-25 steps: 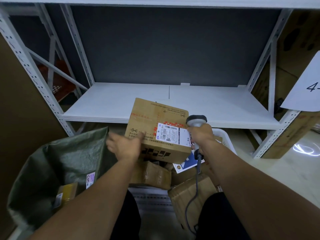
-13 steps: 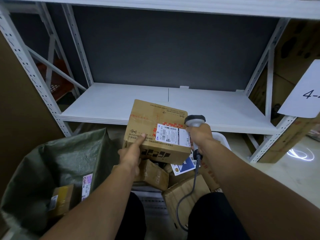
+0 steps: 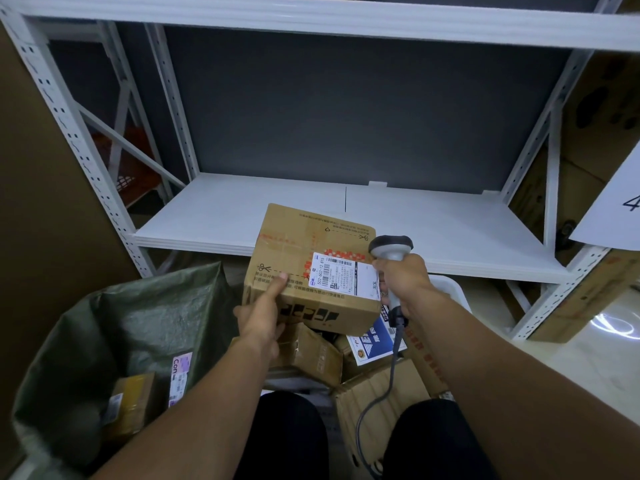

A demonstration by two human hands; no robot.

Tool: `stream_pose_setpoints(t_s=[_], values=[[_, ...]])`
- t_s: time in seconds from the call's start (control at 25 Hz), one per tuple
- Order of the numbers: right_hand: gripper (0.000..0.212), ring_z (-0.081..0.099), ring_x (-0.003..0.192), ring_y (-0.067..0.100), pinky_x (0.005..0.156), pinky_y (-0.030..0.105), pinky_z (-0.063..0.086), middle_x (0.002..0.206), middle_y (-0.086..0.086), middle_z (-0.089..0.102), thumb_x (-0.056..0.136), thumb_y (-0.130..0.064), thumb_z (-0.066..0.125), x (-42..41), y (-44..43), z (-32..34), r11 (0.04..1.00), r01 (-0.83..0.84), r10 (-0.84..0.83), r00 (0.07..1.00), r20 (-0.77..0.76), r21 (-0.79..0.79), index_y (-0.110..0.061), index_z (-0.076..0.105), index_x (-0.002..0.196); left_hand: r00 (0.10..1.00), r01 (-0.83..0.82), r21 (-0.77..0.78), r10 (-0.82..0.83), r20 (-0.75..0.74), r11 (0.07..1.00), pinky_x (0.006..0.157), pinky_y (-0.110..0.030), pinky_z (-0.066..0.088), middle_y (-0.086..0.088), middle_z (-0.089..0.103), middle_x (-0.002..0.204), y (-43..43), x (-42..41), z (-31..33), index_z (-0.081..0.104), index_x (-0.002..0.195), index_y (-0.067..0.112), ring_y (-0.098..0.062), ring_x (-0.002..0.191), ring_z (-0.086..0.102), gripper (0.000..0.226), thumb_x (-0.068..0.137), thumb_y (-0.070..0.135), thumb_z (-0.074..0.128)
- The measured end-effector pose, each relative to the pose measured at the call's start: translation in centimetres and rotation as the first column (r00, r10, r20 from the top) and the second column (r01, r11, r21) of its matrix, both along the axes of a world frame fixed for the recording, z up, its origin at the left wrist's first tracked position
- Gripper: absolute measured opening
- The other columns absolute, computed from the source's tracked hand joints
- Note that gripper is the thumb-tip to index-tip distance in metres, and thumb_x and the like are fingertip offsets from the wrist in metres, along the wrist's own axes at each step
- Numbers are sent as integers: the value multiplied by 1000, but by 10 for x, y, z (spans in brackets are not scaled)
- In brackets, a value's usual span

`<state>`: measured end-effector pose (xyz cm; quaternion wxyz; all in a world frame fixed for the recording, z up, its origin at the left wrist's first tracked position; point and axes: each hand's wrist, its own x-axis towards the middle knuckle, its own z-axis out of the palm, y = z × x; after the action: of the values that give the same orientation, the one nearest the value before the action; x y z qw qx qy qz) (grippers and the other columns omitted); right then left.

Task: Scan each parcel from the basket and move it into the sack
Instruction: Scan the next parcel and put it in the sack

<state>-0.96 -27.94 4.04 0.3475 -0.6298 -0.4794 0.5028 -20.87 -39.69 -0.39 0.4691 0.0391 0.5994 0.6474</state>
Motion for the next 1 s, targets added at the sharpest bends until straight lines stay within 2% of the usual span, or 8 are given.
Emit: stream_pose_setpoints(t_s=[0.2, 0.32, 0.4, 0.52, 0.64, 0.72, 0.88, 1.0], values=[[19, 76, 83, 33, 71, 56, 63, 89, 14, 77, 93, -22, 68, -2, -4, 2, 1000, 12, -12, 998, -66, 3, -12, 62, 107, 999, -49, 31, 49, 13, 998, 105, -52, 48, -12, 64, 124, -1, 1, -2, 34, 144, 15, -32, 117, 60, 101, 67, 49, 90], [18, 76, 83, 31, 65, 43, 64, 92, 17, 76, 94, -16, 65, -3, -11, 13, 999, 39, -36, 994, -105, 27, -5, 65, 110, 991, -129, 72, 125, 55, 989, 103, -57, 48, -10, 67, 120, 0, 0, 2, 40, 140, 17, -31, 113, 62, 93, 67, 42, 91], [17, 74, 72, 25, 57, 33, 58, 88, 18, 75, 93, -11, 62, -2, -15, 29, 996, 63, -58, 995, -79, 67, -1, 67, 106, 986, -146, 134, 133, 101, 980, 99, -56, 50, -6, 73, 117, 1, -3, 9, 48, 139, 19, -29, 112, 66, 102, 52, 41, 96], [16, 64, 49, 18, 51, 29, 51, 84, 16, 74, 95, -13, 63, -7, -29, 70, 993, -18, 30, 994, -109, 114, 0, 66, 104, 978, -180, 207, 153, 143, 961, 94, -50, 54, -3, 77, 112, 2, -15, 19, 56, 134, 18, -27, 110, 71, 108, 36, 37, 98], [15, 55, 47, 15, 46, 26, 46, 81, 14, 74, 95, -17, 65, -19, -45, 112, 977, -188, 199, 974, -111, 103, -4, 65, 102, 958, -252, 271, 201, 205, 929, 98, -52, 53, -5, 78, 109, 3, -26, 32, 58, 129, 14, -28, 105, 74, 83, 54, 24, 93], [17, 52, 47, 14, 43, 23, 44, 71, 9, 66, 95, -20, 65, -28, -53, 133, 962, -259, 268, 958, -106, 88, -3, 64, 97, 944, -309, 289, 257, 205, 906, 99, -54, 53, -7, 78, 109, 5, -28, 43, 57, 128, 13, -29, 102, 74, 71, 65, 15, 89], [17, 48, 43, 13, 41, 23, 41, 58, 3, 54, 96, -20, 64, -41, -62, 158, 938, -336, 344, 933, -101, 90, -6, 63, 86, 926, -363, 286, 308, 221, 887, 96, -53, 56, -9, 77, 109, 5, -28, 55, 53, 130, 10, -29, 100, 75, 67, 71, 6, 85], [16, 47, 43, 13, 42, 23, 41, 58, 3, 53, 96, -19, 64, -42, -66, 170, 927, -360, 369, 926, -81, 106, -5, 64, 89, 918, -379, 277, 319, 237, 883, 97, -56, 55, -11, 74, 112, 6, -32, 54, 50, 129, 10, -32, 102, 73, 69, 70, 6, 86]])
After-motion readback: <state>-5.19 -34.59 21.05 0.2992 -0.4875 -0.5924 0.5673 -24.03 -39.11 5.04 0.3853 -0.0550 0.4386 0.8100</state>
